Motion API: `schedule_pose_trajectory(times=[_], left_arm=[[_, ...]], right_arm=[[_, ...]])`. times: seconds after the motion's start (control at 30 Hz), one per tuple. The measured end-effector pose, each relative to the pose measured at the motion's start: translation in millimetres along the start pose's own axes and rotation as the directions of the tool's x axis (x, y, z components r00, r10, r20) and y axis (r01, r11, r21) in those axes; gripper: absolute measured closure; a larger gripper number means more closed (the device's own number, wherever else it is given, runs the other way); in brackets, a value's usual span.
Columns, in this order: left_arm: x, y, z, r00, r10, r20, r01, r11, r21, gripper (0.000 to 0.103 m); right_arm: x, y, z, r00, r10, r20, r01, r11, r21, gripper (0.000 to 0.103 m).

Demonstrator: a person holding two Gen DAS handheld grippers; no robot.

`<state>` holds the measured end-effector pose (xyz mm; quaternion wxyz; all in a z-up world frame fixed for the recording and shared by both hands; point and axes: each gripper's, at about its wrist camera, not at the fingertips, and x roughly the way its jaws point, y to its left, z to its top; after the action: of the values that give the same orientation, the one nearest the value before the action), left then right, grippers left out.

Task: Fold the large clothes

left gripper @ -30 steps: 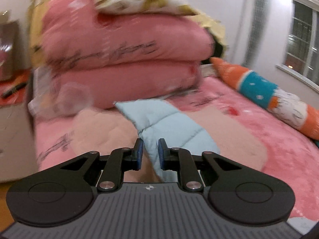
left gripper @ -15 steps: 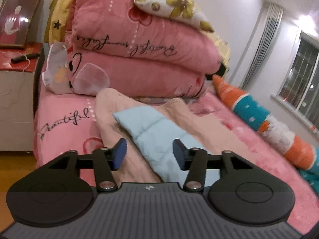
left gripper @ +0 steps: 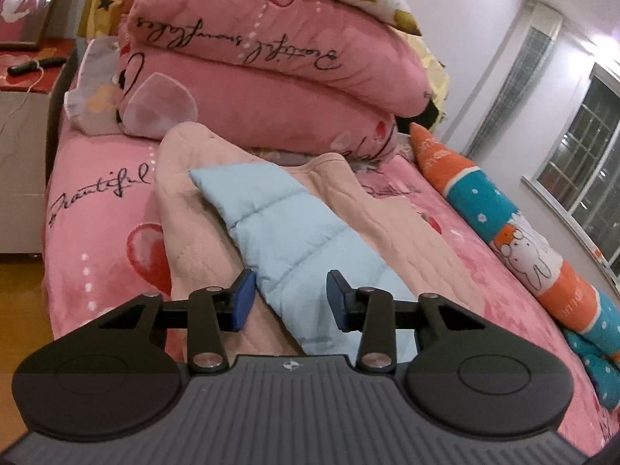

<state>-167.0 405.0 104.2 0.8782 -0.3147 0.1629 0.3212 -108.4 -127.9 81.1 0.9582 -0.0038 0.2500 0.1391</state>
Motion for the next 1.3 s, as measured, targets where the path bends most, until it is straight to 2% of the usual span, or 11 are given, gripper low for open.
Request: schedule_pose_trajectory(times=[0.2,0.43,0.53,0.57,0.6,0.63,0.73,0.83,1.07,1.3], left_arm=[[13,-3,5,0.999,0.038,-0.011,-0.038,0.999,-0.014,0.058],[6,-9,-4,0.998,0.064,0.003,-0.064,0.998,-0.015,0.047],[11,-10,-3,0.998,0.061,0.005,-0.061,0.998,-0.014,0.049],[13,-10,-3,0.999,0.054,0.008,-0.054,0.998,-0.018,0.05],[15,-9,-2,0.999,0.051,0.011,-0.051,0.998,-0.021,0.056],[16,-10,-2,0.998,0.053,0.014,-0.053,0.998,-0.023,0.069],[17,-12,-2,0.998,0.053,0.031,-0.052,0.999,-0.013,0.09],[17,-14,-1,0.998,0.046,0.043,-0.046,0.999,-0.001,0.096],[6,-22,4,0.996,0.009,0.085,-0.01,1.0,0.015,0.099],[-30,-61,8,0.98,-0.146,0.136,0.134,0.986,0.096,0.099]], right_arm=[[2,-2,2,1.0,0.007,-0.008,-0.007,1.0,0.011,0.001],[1,-1,1,1.0,0.009,-0.006,-0.009,1.0,0.006,0.001],[2,0,1,1.0,0.011,-0.011,-0.011,1.0,0.002,0.001],[2,0,1,1.0,0.012,-0.012,-0.012,1.0,0.0,0.001],[2,0,0,1.0,0.012,-0.014,-0.012,1.0,-0.001,0.001],[3,0,0,1.0,0.012,-0.015,-0.012,1.0,0.0,0.001],[4,1,0,1.0,0.012,-0.018,-0.012,1.0,0.0,0.001],[5,1,0,1.0,0.012,-0.023,-0.012,1.0,0.003,0.001],[5,0,0,1.0,0.014,-0.024,-0.013,1.0,0.006,0.001],[2,-4,3,1.0,0.021,-0.007,-0.021,0.999,0.042,0.001]])
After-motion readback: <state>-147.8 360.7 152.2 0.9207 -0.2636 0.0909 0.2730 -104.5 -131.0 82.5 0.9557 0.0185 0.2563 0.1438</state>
